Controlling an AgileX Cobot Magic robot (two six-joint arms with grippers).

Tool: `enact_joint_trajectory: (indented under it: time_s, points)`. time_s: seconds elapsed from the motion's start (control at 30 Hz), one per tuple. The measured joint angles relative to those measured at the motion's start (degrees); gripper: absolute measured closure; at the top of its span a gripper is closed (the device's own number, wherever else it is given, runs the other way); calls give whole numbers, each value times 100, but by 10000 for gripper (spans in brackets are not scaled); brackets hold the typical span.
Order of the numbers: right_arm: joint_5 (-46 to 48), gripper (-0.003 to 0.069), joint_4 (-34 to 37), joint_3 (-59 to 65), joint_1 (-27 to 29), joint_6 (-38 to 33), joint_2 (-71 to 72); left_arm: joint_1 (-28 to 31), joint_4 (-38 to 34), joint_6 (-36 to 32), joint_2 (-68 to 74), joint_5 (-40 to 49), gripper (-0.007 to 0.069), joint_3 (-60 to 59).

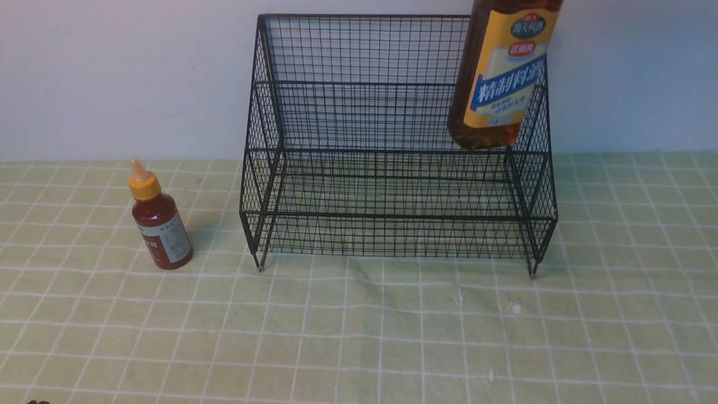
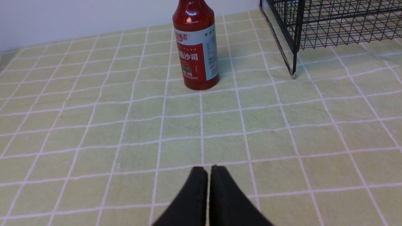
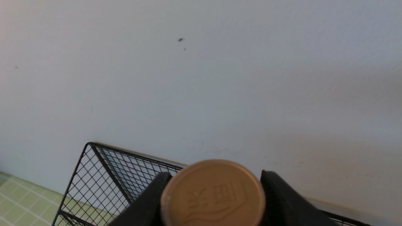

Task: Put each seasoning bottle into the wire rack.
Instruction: Use the right arm to put the condiment bottle back on the shelf

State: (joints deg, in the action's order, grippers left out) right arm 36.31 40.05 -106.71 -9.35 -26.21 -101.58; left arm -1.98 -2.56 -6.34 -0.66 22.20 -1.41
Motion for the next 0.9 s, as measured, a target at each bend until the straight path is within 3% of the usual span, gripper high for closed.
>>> enact_joint_trajectory:
  time_s: [0.2, 0.37, 0.6, 0.9]
  points:
    - [-100, 333, -878, 0, 0, 1088, 0, 0, 0, 0, 0, 0, 630, 0]
    - [-71, 333, -1262, 0, -23, 1490, 0, 0, 0, 0, 0, 0, 630, 0]
    - [777, 333, -1771, 0, -24, 1555, -69, 0, 0, 0, 0, 0, 630, 0]
    - [1367, 333, -1880, 6, -30, 1550, -435, 0, 0, 0, 0, 0, 630, 0]
